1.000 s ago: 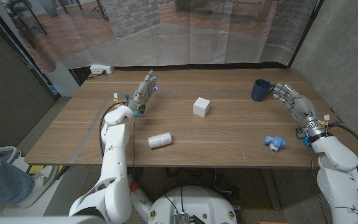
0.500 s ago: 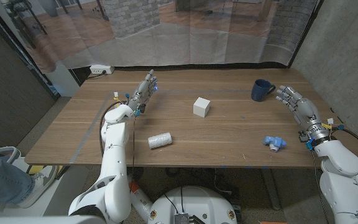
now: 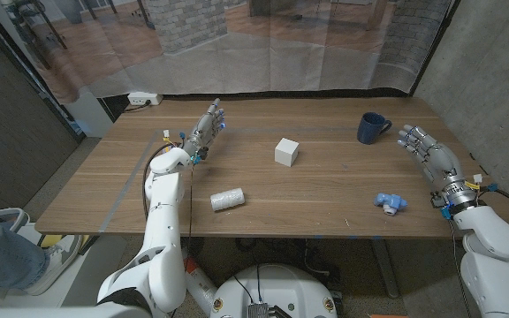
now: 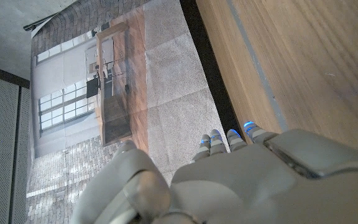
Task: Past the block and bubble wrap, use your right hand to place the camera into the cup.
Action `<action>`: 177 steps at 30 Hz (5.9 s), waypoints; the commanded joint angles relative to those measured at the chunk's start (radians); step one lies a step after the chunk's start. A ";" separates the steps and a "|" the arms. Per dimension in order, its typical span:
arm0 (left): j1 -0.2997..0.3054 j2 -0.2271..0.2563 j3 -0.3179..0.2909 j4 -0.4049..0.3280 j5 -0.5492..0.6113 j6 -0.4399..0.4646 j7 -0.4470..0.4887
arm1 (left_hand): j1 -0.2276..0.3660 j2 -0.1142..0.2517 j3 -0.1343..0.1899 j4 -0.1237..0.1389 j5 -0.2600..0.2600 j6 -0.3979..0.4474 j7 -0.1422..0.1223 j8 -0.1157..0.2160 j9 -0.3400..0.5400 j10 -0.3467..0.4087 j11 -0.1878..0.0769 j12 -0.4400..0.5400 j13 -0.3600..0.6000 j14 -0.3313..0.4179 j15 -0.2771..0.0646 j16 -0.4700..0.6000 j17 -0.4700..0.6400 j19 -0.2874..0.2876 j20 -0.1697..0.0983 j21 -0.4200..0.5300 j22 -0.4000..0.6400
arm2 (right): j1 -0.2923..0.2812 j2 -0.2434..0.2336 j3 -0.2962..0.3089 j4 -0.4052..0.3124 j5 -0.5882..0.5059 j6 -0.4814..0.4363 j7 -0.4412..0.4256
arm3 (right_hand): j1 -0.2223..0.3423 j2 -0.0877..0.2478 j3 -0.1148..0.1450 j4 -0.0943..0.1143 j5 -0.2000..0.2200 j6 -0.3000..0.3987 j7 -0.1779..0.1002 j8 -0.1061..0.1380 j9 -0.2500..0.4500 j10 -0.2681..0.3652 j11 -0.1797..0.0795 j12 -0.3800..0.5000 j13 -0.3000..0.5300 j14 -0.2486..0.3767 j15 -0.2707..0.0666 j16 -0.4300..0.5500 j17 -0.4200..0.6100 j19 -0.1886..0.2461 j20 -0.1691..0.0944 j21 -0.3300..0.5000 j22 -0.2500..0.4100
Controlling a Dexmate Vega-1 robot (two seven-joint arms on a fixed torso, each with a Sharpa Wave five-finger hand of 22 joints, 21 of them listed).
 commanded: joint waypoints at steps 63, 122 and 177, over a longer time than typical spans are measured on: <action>-0.023 -0.005 0.030 0.027 0.019 0.010 0.007 | 0.015 0.013 -0.015 0.000 -0.001 -0.005 0.001 -0.004 0.004 -0.008 -0.001 -0.004 0.004 -0.002 0.000 0.002 0.005 -0.009 0.011 -0.003 0.003 | -0.141 0.065 0.078 -0.042 0.078 0.063 0.056 | 0.030 0.003 0.003 -0.013 0.000 0.022 -0.006 0.005 0.004 0.019 -0.001 0.001 0.002 0.015 -0.002 -0.003 0.005 0.015 -0.030 -0.022 0.003; -0.052 -0.005 0.052 0.032 0.034 0.026 0.010 | 0.023 0.021 -0.024 -0.001 -0.003 -0.003 0.001 -0.003 0.005 -0.008 -0.003 -0.003 0.004 -0.002 -0.001 0.002 0.005 -0.010 0.015 -0.003 0.003 | -0.211 0.049 0.104 -0.048 -0.050 0.312 0.056 | 0.082 0.005 0.014 -0.034 0.003 0.019 -0.008 0.001 0.004 0.013 -0.005 -0.007 0.002 0.037 -0.013 -0.001 0.003 0.044 -0.027 -0.035 0.002; -0.054 0.001 0.045 0.052 0.019 -0.008 0.011 | 0.029 0.026 -0.035 -0.002 -0.005 0.004 -0.002 -0.001 0.004 -0.005 -0.004 -0.003 0.004 0.000 -0.001 0.003 0.005 -0.012 0.026 -0.003 0.003 | -0.229 0.003 0.160 -0.125 -0.521 0.557 -0.093 | 0.181 -0.029 0.019 -0.042 0.003 -0.030 -0.071 -0.010 0.006 -0.057 -0.047 -0.022 0.004 0.023 0.082 -0.011 0.003 0.075 0.091 -0.068 0.002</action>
